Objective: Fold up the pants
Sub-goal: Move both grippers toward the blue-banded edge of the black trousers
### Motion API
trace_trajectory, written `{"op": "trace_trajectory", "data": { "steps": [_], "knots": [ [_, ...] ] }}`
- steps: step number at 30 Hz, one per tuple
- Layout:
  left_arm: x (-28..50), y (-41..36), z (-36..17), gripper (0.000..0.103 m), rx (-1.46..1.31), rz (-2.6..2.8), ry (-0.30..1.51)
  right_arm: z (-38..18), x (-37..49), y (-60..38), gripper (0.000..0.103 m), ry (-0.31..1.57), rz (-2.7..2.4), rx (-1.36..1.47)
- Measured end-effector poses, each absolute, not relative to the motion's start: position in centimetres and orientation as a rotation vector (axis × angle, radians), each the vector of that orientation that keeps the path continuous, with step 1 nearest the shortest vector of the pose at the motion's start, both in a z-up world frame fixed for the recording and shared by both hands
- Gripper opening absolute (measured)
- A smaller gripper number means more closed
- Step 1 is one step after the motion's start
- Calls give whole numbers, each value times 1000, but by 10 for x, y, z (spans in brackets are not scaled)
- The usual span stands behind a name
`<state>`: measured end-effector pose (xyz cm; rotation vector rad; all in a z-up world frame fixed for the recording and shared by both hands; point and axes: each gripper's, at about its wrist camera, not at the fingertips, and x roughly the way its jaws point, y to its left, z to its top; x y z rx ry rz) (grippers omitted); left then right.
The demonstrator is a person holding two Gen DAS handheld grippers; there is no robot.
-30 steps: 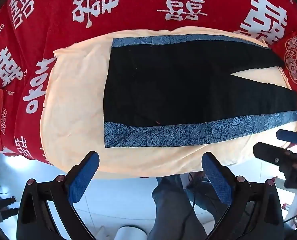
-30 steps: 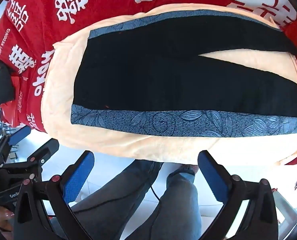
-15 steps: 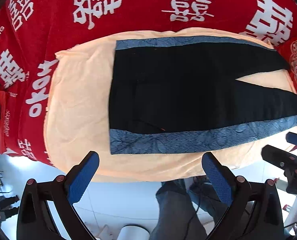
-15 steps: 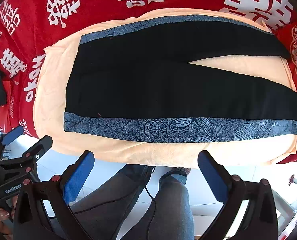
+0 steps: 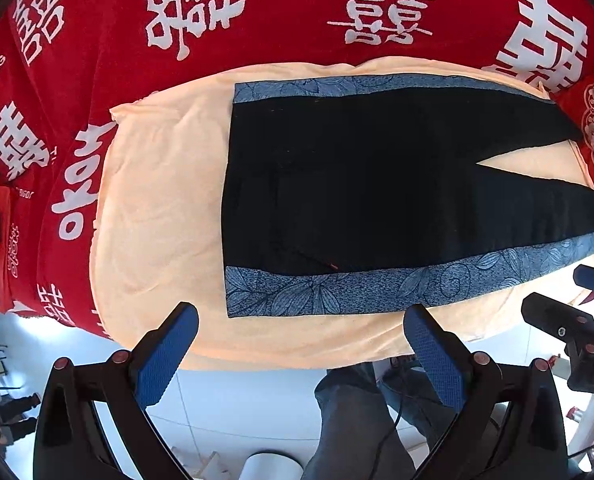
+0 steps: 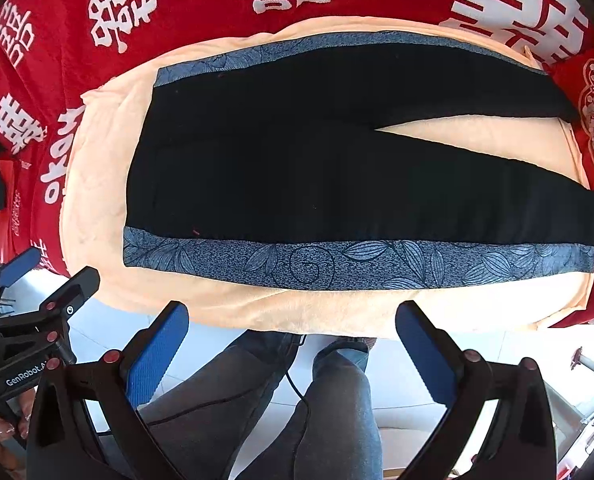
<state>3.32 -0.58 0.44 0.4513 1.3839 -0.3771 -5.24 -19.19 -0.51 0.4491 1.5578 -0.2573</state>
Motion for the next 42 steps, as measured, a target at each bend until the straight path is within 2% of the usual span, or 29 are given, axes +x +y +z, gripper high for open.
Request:
{"op": "trace_trajectory", "data": {
  "steps": [12, 42],
  "knots": [
    [47, -8, 4, 103, 479, -386, 1360, -9, -39, -191, 103, 1577, -280, 448],
    [63, -12, -22, 103, 451, -405, 1450, -19, -31, -200, 103, 1596, -349, 442]
  ]
}}
